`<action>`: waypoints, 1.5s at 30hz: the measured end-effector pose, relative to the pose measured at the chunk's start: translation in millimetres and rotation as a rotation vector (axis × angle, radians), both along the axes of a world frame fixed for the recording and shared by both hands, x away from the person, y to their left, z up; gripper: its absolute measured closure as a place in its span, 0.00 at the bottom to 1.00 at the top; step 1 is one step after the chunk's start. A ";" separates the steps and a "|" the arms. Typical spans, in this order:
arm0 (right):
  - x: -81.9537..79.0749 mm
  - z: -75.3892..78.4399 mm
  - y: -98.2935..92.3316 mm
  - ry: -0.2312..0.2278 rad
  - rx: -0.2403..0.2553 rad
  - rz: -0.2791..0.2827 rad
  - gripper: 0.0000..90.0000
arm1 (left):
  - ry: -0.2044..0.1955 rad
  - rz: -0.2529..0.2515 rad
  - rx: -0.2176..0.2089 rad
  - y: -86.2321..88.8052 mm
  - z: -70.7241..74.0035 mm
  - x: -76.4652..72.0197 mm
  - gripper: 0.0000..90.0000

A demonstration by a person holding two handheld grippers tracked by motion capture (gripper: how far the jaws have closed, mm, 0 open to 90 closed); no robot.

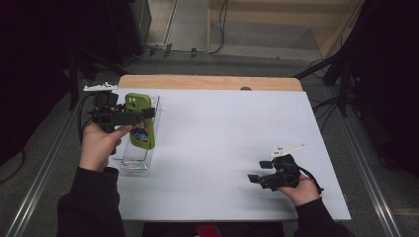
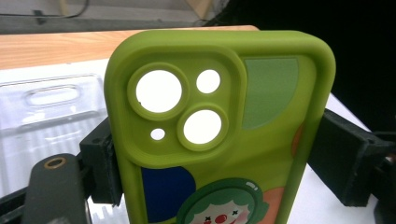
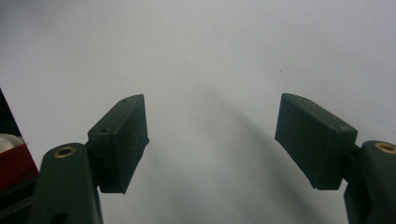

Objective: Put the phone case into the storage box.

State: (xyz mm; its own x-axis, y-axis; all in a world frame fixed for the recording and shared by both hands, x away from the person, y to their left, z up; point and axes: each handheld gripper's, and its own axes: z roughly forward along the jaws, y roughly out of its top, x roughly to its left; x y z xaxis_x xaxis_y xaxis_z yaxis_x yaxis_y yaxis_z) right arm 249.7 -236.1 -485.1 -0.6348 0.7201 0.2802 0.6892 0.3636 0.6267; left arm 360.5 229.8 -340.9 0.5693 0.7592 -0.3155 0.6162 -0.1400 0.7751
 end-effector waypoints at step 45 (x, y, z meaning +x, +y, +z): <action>2.2 -2.2 1.8 -0.003 0.013 0.008 0.26 | -0.040 0.159 0.070 -7.9 2.8 83.1 0.19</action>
